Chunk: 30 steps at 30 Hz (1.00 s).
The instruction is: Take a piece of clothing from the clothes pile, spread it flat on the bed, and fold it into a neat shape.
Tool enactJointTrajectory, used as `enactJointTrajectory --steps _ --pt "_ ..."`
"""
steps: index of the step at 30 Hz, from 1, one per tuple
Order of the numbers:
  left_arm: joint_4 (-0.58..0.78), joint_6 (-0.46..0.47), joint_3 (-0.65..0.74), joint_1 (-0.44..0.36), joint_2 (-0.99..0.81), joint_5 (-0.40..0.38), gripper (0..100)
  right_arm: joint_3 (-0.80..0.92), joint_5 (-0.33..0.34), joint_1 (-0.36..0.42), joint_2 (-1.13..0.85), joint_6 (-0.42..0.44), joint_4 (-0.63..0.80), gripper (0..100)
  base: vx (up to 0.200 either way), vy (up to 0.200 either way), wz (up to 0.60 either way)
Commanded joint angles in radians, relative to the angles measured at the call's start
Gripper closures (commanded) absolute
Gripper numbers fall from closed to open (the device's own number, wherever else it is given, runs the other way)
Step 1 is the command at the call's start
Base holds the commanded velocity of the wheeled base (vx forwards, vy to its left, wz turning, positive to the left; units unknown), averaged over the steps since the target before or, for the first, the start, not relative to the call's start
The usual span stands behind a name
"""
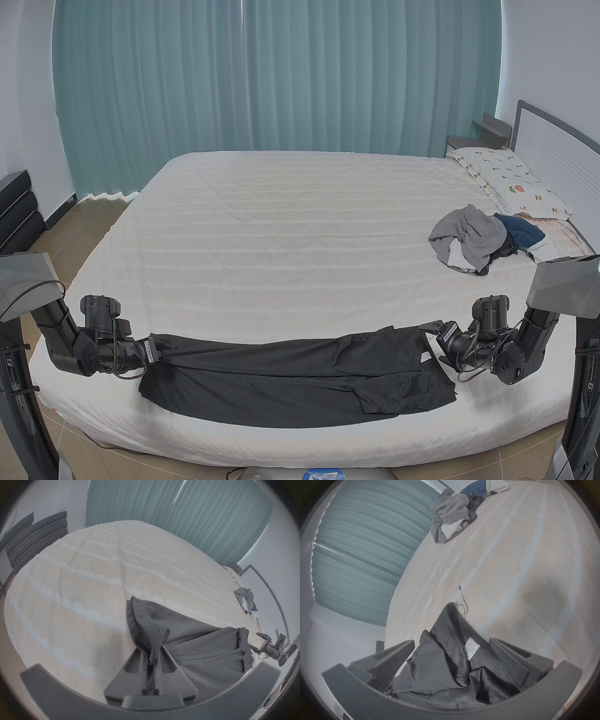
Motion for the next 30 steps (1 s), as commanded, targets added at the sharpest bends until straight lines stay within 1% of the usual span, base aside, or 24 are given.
enactJointTrajectory --steps 1,30 --pt "0.0 -0.001 0.0 0.0 0.0 0.0 100 0.0 0.0 0.001 0.001 0.0 0.0 0 0.0 0.0 0.0" --pt "0.0 0.001 0.001 -0.003 0.001 0.0 100 0.0 0.0 0.001 0.001 -0.002 0.0 0 0.0 0.0 0.0"
